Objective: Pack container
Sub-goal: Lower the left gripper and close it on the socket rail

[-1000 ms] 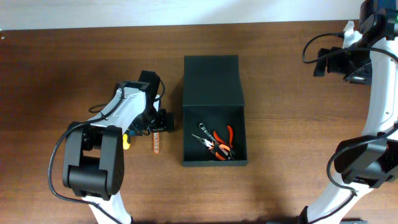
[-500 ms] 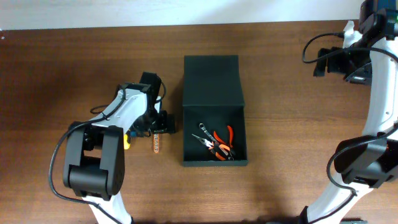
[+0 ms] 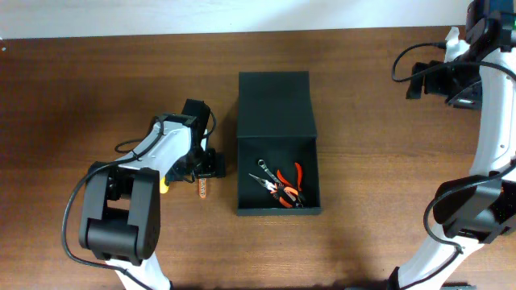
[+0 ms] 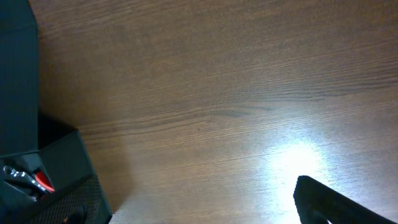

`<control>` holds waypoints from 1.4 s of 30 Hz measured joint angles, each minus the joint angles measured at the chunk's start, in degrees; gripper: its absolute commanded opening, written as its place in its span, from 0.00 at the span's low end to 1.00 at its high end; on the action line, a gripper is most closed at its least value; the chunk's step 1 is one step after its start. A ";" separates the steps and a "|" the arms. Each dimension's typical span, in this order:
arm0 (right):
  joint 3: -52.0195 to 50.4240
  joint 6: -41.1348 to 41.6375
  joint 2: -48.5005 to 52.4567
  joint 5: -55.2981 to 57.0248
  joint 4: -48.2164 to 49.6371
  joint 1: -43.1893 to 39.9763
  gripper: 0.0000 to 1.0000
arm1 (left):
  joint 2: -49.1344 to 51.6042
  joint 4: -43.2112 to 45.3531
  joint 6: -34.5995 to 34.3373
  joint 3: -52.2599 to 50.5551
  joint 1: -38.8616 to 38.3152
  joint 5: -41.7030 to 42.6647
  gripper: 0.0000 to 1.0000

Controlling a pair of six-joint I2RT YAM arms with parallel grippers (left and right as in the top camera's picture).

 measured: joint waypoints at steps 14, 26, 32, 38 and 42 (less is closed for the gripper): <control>0.02 0.02 0.00 -0.02 0.00 0.00 0.99 | -0.44 0.00 -1.42 -0.33 0.00 -1.40 0.99; 0.00 -0.02 0.00 0.00 0.00 0.00 0.99 | -0.44 0.20 -1.40 -0.33 0.00 -1.22 0.99; 0.00 0.02 0.00 0.00 0.00 0.00 0.99 | -0.44 1.16 -1.42 -0.42 0.00 -0.57 0.99; 0.00 -0.04 0.00 0.00 0.00 0.00 0.99 | -0.44 1.16 -1.42 -0.44 0.00 -0.46 0.99; 0.00 0.00 0.00 -0.02 0.00 0.00 0.99 | -0.44 1.16 -1.42 -0.44 0.00 -0.44 0.99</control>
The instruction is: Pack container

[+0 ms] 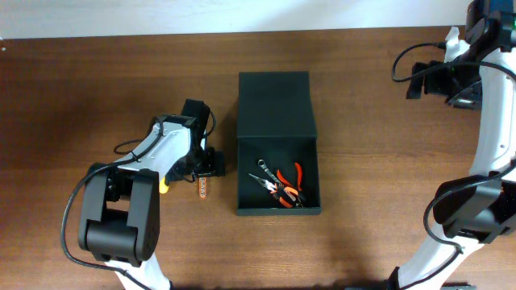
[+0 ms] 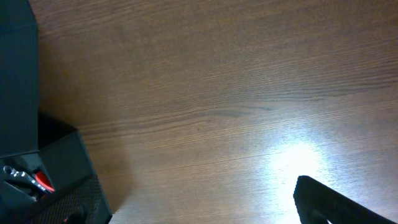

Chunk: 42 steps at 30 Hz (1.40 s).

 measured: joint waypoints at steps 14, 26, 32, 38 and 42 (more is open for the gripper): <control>0.00 0.02 0.00 0.00 0.00 0.00 0.99 | -0.55 0.57 -0.39 -1.03 0.00 0.55 0.74; 0.00 0.00 0.00 0.00 0.00 0.00 0.99 | -0.59 1.25 -0.44 -1.09 0.00 0.44 0.34; 0.00 0.00 0.00 0.00 0.00 0.00 0.99 | -0.63 1.68 -0.39 -1.11 0.00 0.44 0.25; 0.02 -0.02 0.00 0.02 0.00 0.00 0.99 | -0.63 1.90 -0.39 -1.14 0.00 0.44 0.25; 0.00 0.00 0.00 0.00 0.00 0.00 0.99 | -0.63 2.14 -0.57 -1.07 0.00 0.39 0.13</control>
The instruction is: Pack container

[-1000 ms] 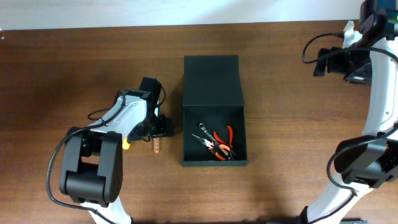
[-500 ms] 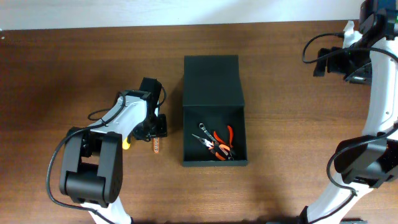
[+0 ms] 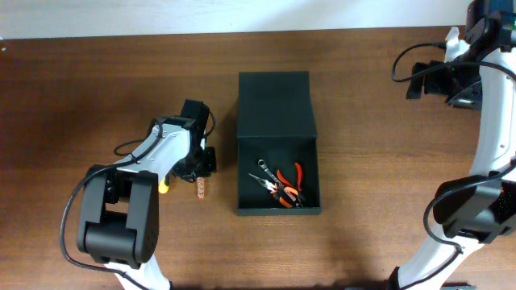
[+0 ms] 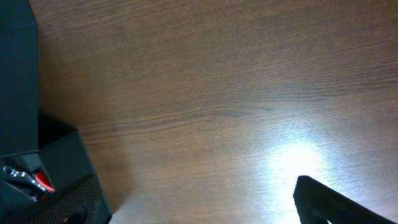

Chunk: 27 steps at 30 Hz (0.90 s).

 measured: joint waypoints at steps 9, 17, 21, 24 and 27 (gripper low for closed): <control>0.00 0.00 0.00 0.00 0.00 0.00 0.99 | -1.14 -5.75 2.38 9.11 0.00 0.22 0.05; 0.00 -0.02 0.00 0.02 0.00 0.00 0.99 | -12.74 -9.07 8.20 20.76 -2.08 0.20 0.02; 0.00 0.02 0.00 0.00 0.00 0.00 0.99 | -18.03 -9.18 9.44 22.34 -7.52 0.96 0.02; 0.00 0.02 0.00 0.02 0.00 0.00 0.99 | -19.19 -9.29 10.01 22.38 -13.18 1.99 0.02; 0.00 0.00 0.00 0.00 0.00 0.00 0.99 | -18.62 -9.33 11.41 22.38 -19.10 2.45 0.02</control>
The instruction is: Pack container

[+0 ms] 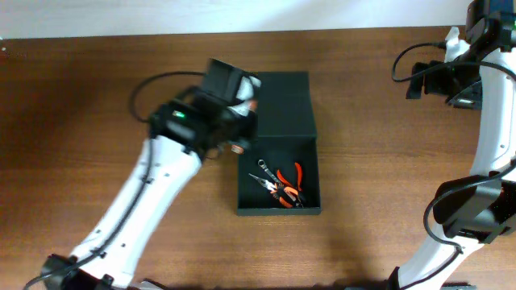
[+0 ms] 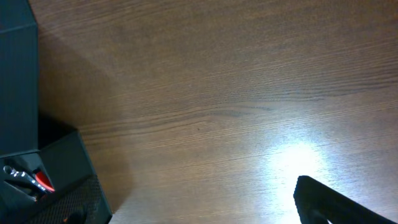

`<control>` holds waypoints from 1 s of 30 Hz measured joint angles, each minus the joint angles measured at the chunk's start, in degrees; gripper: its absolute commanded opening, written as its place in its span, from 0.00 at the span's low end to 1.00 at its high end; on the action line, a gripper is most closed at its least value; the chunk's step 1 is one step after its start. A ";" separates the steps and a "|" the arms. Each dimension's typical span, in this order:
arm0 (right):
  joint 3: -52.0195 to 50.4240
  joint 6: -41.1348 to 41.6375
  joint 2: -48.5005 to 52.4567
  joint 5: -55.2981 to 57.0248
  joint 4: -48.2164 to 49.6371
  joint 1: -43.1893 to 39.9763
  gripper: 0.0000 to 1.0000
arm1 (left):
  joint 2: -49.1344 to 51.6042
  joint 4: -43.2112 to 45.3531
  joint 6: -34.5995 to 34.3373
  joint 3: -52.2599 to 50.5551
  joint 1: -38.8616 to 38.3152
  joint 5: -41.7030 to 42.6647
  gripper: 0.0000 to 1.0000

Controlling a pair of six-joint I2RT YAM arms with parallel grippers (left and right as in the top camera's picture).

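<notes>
A black box (image 1: 243,179) stands open mid-table with its lid (image 1: 274,97) folded back. Orange-handled pliers (image 1: 284,184) and other small metal tools lie inside it. My left gripper (image 1: 239,138) hovers at the box's left wall, near the hinge line. It is shut on a small tool whose brownish end (image 1: 236,147) pokes out below the fingers. The rest of that tool is hidden. My right gripper (image 1: 416,81) hangs high at the far right. Only one dark finger (image 2: 317,198) shows in the right wrist view, where the box corner (image 2: 62,174) and the pliers (image 2: 38,179) sit at the left.
The left arm (image 1: 153,201) stretches diagonally from the front left across the table. The right arm's white links (image 1: 488,145) run down the right edge. Bare wood (image 2: 217,93) lies between the box and the right gripper.
My left gripper has risen from the table left of the box and now sits at the box's left wall. The small tool that lay on the table is gone from there. The right arm has not moved.
At the first two moments my left gripper was low on the table left of the box, over a small tool with yellow and brown ends. It had shifted slightly by the third. Now it is lifted to the box's edge with the tool in it.
</notes>
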 measured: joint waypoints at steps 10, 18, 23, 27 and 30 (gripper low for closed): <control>0.02 0.00 0.00 0.00 0.00 0.00 0.99 | 4.96 -3.80 6.64 0.00 -6.25 0.04 0.02; 0.00 0.00 0.00 0.00 0.00 0.00 0.99 | 13.79 -4.72 8.76 0.00 -6.49 -0.31 0.02; 0.02 -0.02 0.00 0.02 0.00 0.00 0.99 | 17.05 -4.90 8.98 0.00 -6.49 -0.26 0.02; 0.00 0.04 0.00 0.00 0.00 0.00 0.99 | 19.15 -4.94 8.98 0.00 -6.49 0.37 0.02; 0.00 -0.02 0.00 0.02 0.00 0.00 0.99 | 19.98 -4.46 8.98 0.00 -6.49 0.59 0.02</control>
